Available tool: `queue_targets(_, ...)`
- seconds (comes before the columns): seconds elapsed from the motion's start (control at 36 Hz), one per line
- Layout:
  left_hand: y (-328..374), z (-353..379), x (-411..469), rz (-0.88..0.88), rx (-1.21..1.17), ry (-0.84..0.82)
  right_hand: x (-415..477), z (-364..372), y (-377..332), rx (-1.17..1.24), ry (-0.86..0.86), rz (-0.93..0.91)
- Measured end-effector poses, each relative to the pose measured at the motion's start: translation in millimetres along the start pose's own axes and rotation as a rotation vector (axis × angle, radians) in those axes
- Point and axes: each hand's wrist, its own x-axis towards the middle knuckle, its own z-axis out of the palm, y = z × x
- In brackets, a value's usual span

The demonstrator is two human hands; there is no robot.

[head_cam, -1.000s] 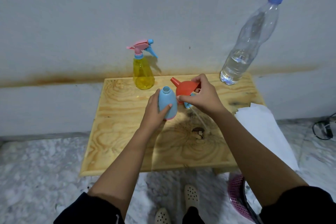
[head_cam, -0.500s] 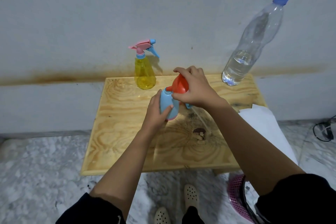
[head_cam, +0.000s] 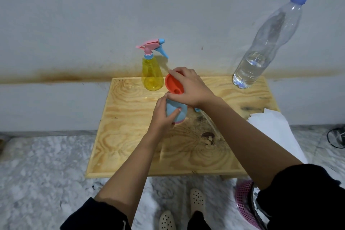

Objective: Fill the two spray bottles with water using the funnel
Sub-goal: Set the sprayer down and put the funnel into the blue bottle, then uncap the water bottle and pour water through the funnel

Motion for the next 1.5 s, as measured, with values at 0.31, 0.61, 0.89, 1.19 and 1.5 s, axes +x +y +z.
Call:
queue_targets(0.31,-1,1,-1,-0.026,-0.031,0.020,4,8,1,-0.172,-0.023,-0.042)
queue_targets(0.61,1,-3,-3,-0.018,0.011,0.018,0,4,-4,-0.122,-0.045,-0.031)
queue_targets(0.89,8,-19,-18,-0.023,0.122,-0.008,-27,-16,-9,0.034,0.011,0.015)
queue_targets(1.19,20,-18,-51,-0.024,0.335,-0.214,-107,-17,24,0.138,0.121,0.346)
queue_targets(1.5,58,38,-35,0.038,0.448,-0.411,-163,-18,78,0.105,0.054,0.677)
